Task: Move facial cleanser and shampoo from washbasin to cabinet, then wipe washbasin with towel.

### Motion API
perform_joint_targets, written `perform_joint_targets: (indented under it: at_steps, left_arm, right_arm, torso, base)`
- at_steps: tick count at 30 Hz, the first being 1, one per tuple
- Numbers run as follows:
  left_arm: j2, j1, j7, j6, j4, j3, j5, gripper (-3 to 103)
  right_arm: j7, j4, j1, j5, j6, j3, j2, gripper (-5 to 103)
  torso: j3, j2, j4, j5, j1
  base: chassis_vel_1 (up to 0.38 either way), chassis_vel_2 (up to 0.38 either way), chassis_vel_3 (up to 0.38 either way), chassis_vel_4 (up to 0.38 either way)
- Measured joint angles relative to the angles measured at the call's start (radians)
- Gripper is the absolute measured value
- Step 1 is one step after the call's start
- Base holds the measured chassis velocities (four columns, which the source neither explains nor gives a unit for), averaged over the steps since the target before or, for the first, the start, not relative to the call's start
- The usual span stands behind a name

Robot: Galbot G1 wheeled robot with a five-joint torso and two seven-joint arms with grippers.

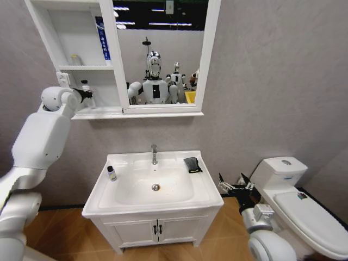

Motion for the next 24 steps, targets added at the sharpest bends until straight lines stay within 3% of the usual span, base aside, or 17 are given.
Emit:
perform_joint_targets:
  at_steps: [6,9,16,20,24]
  left_arm:
    - [-0.019,-0.002,-0.023,0.000,0.013,0.000,0.004,57]
    - [-0.018,-0.001,-0.023,0.000,0.013,-0.001,0.004,63]
    - [-0.002,0.005,-0.031,0.000,-0.007,-0.015,0.003,95]
    - [0.019,0.028,-0.051,0.000,-0.064,-0.030,-0.026,100]
    - [0.085,0.109,-0.089,-0.001,-0.203,-0.070,-0.083,100]
  right_arm:
    - [0.000,-0.006,0.005,0.003,0.000,0.000,-0.006,100]
    - [-0.001,-0.006,0.005,0.004,0.000,0.000,-0.007,100]
    - [-0.001,-0.009,0.010,0.001,-0.002,-0.012,-0.007,100]
    - [-0.001,-0.008,0.006,-0.001,-0.002,-0.013,-0.005,100]
    - [-0.001,-0.005,0.002,-0.004,-0.002,-0.013,-0.004,100]
  torso:
    - [0.000,0.000,-0.0001,0.0001,0.000]
    - [0.000,0.000,0.0000,0.0000,0.000]
    - [0.000,0.000,0.0000,0.0000,0.000]
    - [0.000,0.000,-0.0001,0.0001,0.000]
    - [0.000,0.000,-0.0002,0.0003,0.000]
  base:
    - [0.000,0.000,0.000,0.000]
    - [0.000,0.000,0.000,0.000]
    - [0.000,0.000,0.000,0.000]
    - [0.000,0.000,0.000,0.000]
    - [0.000,0.000,0.000,0.000]
